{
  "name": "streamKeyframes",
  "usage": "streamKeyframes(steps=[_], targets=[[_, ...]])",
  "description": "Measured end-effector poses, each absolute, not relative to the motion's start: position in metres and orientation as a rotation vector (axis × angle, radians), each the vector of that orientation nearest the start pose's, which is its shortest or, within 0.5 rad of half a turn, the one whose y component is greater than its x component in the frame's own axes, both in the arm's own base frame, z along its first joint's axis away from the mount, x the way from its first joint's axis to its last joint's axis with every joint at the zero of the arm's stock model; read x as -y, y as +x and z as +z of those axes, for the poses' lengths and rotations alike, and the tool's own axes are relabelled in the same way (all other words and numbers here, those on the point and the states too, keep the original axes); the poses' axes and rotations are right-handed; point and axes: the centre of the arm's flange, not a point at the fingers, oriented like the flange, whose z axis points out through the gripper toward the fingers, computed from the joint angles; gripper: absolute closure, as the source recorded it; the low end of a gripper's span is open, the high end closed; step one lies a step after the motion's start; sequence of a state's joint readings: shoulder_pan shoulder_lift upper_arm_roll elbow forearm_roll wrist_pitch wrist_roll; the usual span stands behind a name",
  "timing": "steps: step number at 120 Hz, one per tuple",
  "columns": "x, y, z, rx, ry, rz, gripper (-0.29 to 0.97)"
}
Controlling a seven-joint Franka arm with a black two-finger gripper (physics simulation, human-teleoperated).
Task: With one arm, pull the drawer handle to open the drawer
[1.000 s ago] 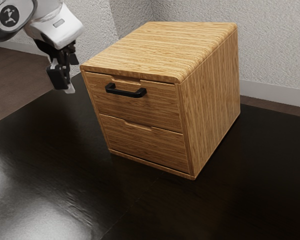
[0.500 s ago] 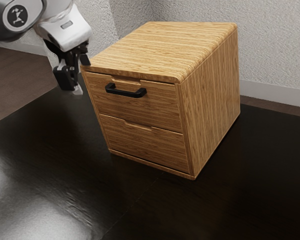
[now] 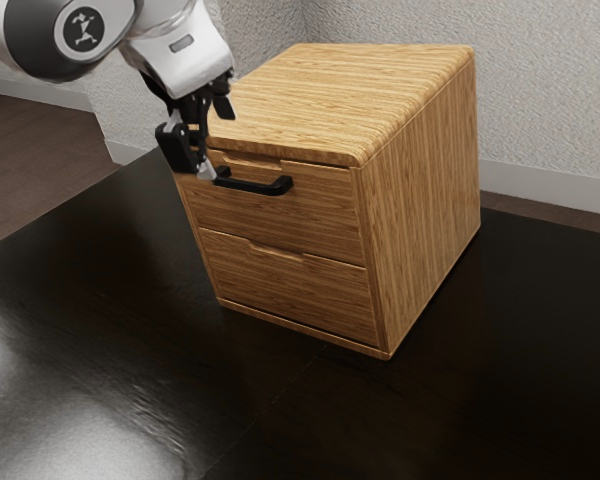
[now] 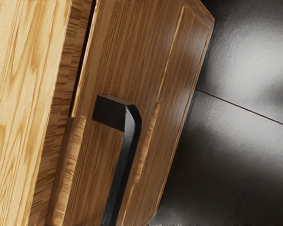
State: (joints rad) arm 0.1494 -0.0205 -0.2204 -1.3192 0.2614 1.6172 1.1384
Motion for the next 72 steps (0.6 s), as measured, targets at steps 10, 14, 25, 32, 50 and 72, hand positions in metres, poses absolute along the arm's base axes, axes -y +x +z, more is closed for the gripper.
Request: streamKeyframes(steps=[10, 14, 25, 32, 50, 72], targets=[[0.016, 0.536, 0.763, -1.544, -2.292, -0.155, 0.03], [0.017, 0.534, 0.762, -1.553, -2.296, -0.139, 0.03], [0.024, 0.533, 0.766, -1.578, -2.295, -0.124, 0.03], [0.03, 0.539, 0.763, -1.602, -2.29, -0.119, 0.03], [0.043, 0.555, 0.748, -1.656, -2.271, -0.111, 0.03], [0.033, 0.561, 0.748, -1.634, -2.255, -0.13, 0.13]])
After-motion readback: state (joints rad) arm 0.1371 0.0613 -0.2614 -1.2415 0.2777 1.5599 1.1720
